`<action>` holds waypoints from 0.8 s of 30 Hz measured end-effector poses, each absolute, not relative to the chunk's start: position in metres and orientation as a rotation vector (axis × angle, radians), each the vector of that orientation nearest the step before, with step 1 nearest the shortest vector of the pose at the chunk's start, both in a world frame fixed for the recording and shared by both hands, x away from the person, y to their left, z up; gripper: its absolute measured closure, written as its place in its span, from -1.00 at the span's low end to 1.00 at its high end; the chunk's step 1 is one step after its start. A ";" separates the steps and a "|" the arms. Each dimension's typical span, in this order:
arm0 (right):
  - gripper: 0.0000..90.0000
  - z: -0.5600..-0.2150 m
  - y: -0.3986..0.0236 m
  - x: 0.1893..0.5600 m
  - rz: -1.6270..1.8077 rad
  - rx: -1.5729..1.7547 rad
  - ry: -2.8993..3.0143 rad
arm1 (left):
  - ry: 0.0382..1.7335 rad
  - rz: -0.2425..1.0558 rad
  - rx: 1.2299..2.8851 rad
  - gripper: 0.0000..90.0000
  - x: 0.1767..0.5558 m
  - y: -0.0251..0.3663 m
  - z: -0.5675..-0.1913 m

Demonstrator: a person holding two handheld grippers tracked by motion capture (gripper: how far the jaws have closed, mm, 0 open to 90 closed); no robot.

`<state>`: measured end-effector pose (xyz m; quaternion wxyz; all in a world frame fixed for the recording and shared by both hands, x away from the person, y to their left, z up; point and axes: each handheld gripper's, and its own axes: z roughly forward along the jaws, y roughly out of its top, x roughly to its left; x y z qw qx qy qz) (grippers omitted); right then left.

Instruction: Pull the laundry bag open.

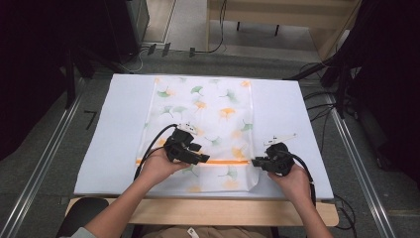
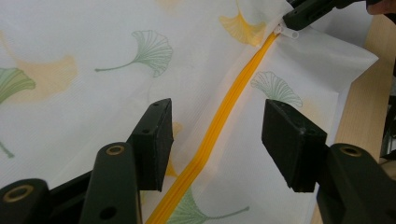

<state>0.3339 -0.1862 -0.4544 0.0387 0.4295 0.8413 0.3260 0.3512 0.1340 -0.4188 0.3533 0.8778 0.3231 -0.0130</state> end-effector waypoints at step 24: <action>0.88 -0.435 -0.186 0.327 1.115 1.237 2.538 | 0.739 -0.095 2.265 0.22 0.340 0.085 -0.431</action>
